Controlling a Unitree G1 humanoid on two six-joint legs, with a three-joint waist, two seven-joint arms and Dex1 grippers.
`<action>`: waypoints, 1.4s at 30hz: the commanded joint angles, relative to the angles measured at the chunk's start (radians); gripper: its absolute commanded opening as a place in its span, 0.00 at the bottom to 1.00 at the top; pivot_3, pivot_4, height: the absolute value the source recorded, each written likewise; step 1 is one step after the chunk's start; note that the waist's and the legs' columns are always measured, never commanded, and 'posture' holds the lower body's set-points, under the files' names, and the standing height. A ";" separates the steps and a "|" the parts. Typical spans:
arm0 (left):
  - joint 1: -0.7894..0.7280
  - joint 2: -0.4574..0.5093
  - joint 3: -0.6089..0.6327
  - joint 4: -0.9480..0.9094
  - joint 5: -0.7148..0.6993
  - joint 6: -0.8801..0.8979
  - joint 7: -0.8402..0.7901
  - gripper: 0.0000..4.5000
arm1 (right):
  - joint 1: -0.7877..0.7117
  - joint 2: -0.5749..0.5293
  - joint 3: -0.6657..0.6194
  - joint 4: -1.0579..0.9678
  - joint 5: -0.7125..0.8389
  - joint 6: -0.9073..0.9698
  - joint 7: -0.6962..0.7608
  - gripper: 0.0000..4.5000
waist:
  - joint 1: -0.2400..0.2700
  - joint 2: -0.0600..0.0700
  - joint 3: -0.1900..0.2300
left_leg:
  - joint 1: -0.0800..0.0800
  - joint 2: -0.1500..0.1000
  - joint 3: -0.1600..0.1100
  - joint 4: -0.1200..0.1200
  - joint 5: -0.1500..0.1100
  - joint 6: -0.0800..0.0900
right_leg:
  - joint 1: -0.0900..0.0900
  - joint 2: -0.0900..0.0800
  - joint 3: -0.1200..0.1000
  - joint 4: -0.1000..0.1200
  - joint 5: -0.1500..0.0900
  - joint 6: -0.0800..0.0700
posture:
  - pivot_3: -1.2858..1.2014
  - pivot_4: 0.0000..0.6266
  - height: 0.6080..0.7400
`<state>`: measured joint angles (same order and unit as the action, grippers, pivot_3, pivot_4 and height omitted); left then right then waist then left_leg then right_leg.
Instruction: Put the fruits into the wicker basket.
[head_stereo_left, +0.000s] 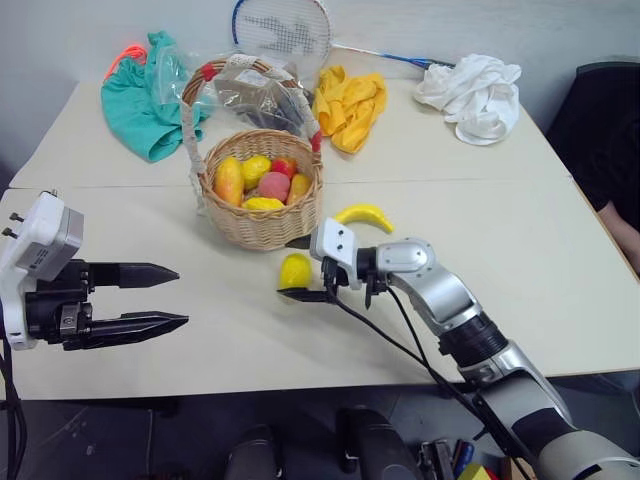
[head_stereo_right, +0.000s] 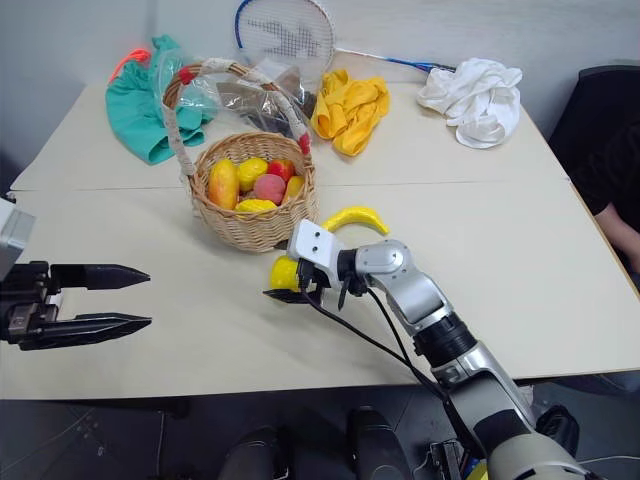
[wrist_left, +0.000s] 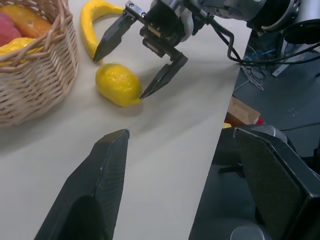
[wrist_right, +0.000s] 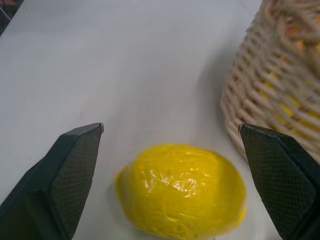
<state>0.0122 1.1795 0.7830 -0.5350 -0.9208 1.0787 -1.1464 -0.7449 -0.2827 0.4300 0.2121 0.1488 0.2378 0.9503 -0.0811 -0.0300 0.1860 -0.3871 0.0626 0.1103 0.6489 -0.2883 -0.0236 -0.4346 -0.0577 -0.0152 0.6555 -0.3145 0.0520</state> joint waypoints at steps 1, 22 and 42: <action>0.002 0.003 0.048 -0.001 0.001 -0.019 0.007 0.78 | -0.031 0.023 0.011 0.057 -0.043 -0.026 0.010 1.00 | 0.000 0.000 0.000 | 0.000 0.000 0.000 0.000 0.000 0.000 | 0.000 0.000 0.000 0.000 0.000 0.000 | 0.52 0.24 1.00; -0.041 0.006 0.012 0.043 -0.002 -0.065 0.059 0.79 | -0.038 0.065 -0.056 0.066 -0.087 -0.073 0.015 0.79 | -0.003 0.000 0.000 | 0.001 0.000 0.000 0.000 0.000 -0.001 | 0.000 0.000 0.000 0.003 0.000 0.000 | 0.52 0.24 1.00; -0.198 -0.075 -0.002 0.120 -0.087 -0.061 0.261 0.79 | -0.545 0.275 -0.219 0.479 -0.044 0.037 -0.300 0.95 | -0.005 -0.002 -0.001 | -0.005 0.000 0.003 0.000 0.002 -0.004 | -0.008 0.000 0.003 0.006 0.000 -0.001 | 0.52 0.24 1.00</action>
<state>-0.1736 1.1048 0.7658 -0.3869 -0.9898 1.0347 -0.8963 -1.2500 -0.0172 0.2300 0.6637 0.1120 0.3236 0.6522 -0.0858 -0.0318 0.1853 -0.3927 0.0631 0.1132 0.6488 -0.2860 -0.0275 -0.4429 -0.0575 -0.0125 0.6619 -0.3148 0.0511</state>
